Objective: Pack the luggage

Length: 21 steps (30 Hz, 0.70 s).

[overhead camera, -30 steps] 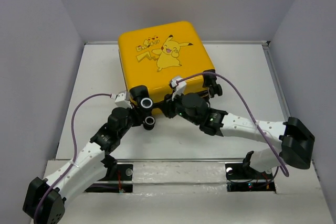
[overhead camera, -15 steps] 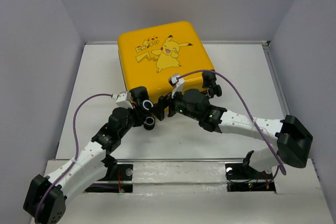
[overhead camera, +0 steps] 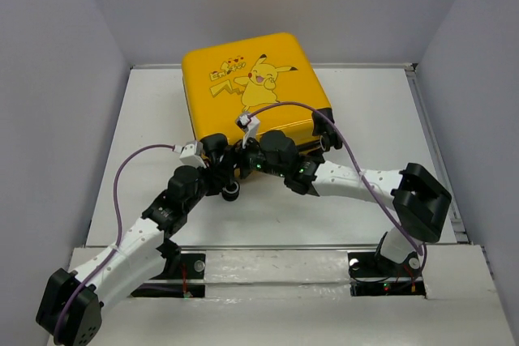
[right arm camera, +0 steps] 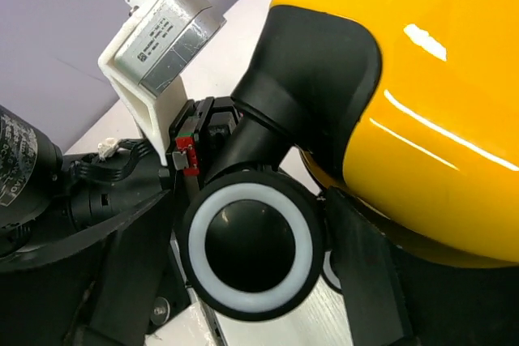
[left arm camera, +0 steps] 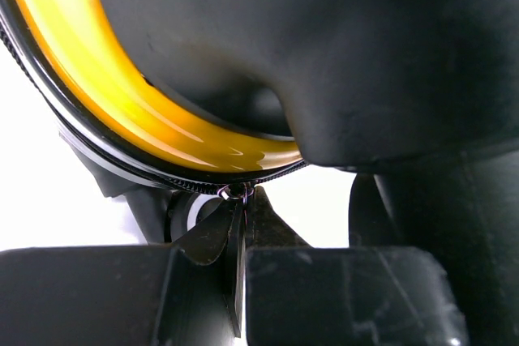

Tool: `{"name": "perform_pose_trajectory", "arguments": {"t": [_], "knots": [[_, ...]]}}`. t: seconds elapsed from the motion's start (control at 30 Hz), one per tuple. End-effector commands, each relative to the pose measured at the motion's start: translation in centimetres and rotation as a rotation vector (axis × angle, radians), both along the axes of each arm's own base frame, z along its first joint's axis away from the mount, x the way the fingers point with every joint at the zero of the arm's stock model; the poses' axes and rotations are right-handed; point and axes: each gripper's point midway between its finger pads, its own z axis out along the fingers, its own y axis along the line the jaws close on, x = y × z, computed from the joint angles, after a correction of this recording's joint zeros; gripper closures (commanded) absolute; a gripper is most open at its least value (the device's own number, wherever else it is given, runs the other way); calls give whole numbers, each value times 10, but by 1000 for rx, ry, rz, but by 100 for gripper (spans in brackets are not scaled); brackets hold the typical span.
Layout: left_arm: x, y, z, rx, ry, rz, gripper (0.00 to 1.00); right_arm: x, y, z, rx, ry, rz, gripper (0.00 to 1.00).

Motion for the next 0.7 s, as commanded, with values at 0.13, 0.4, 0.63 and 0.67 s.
{"name": "perform_pose_trajectory", "arguments": {"t": [0.13,0.4,0.63,0.67], "knots": [[13,-15,49,-97,-150,-33,94,18,12,36,82,-50,-67,57],[12,-4,45,-46,-140,4,94,27,-40,24,8,-96,-247,93],[11,9,29,2,-92,61,94,39,-139,5,-122,-83,-331,93],[12,10,28,4,-88,68,94,38,-148,5,-134,-85,-337,93]]}}
